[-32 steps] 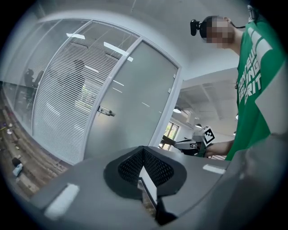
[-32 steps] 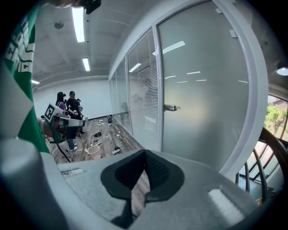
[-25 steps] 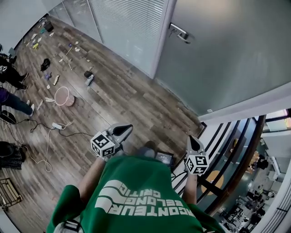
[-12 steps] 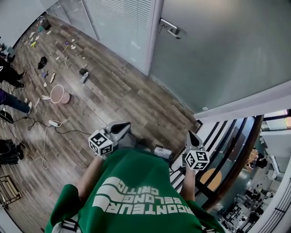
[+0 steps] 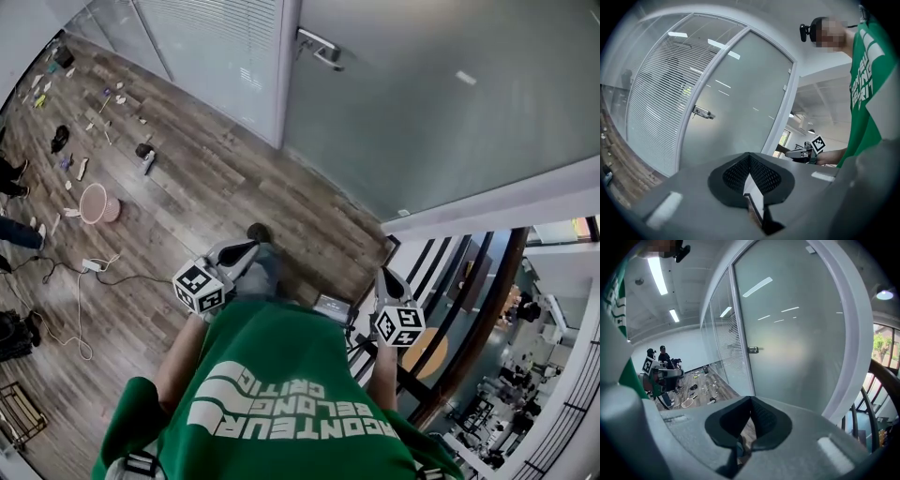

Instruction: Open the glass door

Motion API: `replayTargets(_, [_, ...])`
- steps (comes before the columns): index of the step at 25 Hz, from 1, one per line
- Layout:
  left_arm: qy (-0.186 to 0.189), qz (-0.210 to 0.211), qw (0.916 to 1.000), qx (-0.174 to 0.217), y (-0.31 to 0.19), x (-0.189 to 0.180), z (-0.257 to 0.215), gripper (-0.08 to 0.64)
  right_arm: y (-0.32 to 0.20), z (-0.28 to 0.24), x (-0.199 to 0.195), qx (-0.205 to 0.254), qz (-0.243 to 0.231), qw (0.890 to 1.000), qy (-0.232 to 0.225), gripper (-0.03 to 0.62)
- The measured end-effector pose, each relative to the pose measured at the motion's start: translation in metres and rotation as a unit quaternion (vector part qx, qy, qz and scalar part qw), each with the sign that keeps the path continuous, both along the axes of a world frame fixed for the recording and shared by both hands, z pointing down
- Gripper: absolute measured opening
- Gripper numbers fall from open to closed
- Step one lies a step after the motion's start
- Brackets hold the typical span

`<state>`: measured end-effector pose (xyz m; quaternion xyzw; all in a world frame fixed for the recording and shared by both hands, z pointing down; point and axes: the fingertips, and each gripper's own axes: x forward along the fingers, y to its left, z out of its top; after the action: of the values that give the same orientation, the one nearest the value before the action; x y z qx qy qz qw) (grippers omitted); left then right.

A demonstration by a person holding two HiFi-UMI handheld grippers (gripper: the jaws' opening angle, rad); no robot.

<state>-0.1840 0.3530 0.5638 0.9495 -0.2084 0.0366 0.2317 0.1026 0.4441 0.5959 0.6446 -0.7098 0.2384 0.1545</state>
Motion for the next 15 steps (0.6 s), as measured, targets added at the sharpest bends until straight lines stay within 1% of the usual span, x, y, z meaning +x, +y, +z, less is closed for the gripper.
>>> replayTargets(4, [0.005,0.007,1.0,0.002,-0.029,0.017,0.002,0.008,-0.029,-0.001,0.011,0.001,-0.001,1.0,0.005,-0.008])
replayTargets(8, [0.01,0.005,0.9999,0.009,-0.064,0.024,-0.001,0.008,-0.07,0.002,0.012,0.001,-0.019,1.0,0.011,-0.008])
replayTargets(12, [0.0,0.014,0.9999,0.003,-0.098,0.026,0.005,0.008,-0.11,0.003,0.009,0.005,-0.022,1.0,0.013,-0.008])
replayTargets(15, [0.0,0.026,0.9996,0.008,-0.124,0.033,-0.003,0.008,-0.134,0.001,0.01,0.004,-0.025,1.0,0.014,-0.008])
